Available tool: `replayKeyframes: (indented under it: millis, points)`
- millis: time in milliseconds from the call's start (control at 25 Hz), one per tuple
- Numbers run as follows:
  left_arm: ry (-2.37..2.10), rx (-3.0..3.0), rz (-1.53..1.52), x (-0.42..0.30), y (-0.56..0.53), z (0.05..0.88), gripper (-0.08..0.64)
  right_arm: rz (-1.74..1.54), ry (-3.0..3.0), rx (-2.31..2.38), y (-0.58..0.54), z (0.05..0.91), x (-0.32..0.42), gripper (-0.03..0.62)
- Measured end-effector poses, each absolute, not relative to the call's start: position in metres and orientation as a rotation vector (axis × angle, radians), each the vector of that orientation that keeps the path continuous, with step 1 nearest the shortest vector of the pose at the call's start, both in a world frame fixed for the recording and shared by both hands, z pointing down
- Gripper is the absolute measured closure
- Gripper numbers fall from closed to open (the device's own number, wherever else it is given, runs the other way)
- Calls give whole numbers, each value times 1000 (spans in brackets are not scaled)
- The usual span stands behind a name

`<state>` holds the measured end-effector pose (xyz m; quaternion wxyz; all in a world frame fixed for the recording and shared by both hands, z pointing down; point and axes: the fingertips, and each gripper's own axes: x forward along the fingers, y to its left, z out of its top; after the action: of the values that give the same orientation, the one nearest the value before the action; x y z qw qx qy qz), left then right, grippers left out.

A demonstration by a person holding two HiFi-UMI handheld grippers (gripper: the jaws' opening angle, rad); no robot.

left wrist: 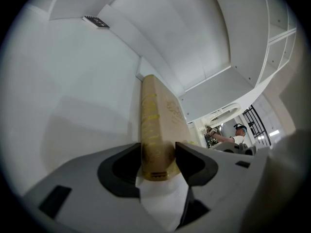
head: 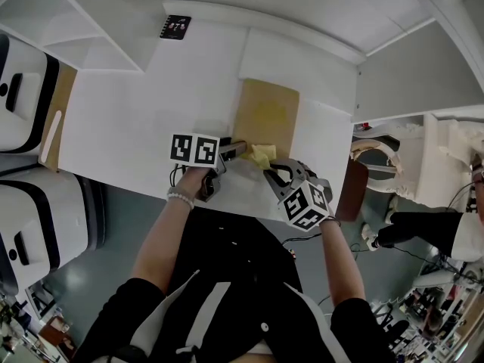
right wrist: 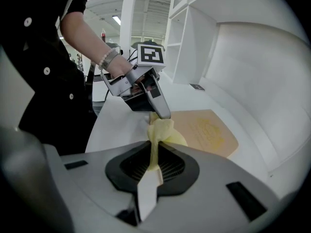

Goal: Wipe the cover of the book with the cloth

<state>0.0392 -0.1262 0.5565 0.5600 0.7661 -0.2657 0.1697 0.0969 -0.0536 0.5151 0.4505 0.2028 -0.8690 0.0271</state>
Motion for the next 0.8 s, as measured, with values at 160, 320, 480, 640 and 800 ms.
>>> replayKeyframes:
  millis: [160,320,480,640,800]
  points:
    - [-625,1806,399,39,-126,556,336,119,-2195,590,-70,497,104,555]
    - [-625,1806,398,39,-126,557,336,130,-2204,745,-108,484,123,555]
    - [-623,1806,399,39,-126,557,336,128,-2169,922,-156,477,145,555]
    - [-624,1806,401,39,-126,557,336,166,-2100,1086,-202,481,168,555]
    - [-626,1806,400,39,-126,557,336,186,-2014,1151,-232,492,182,555]
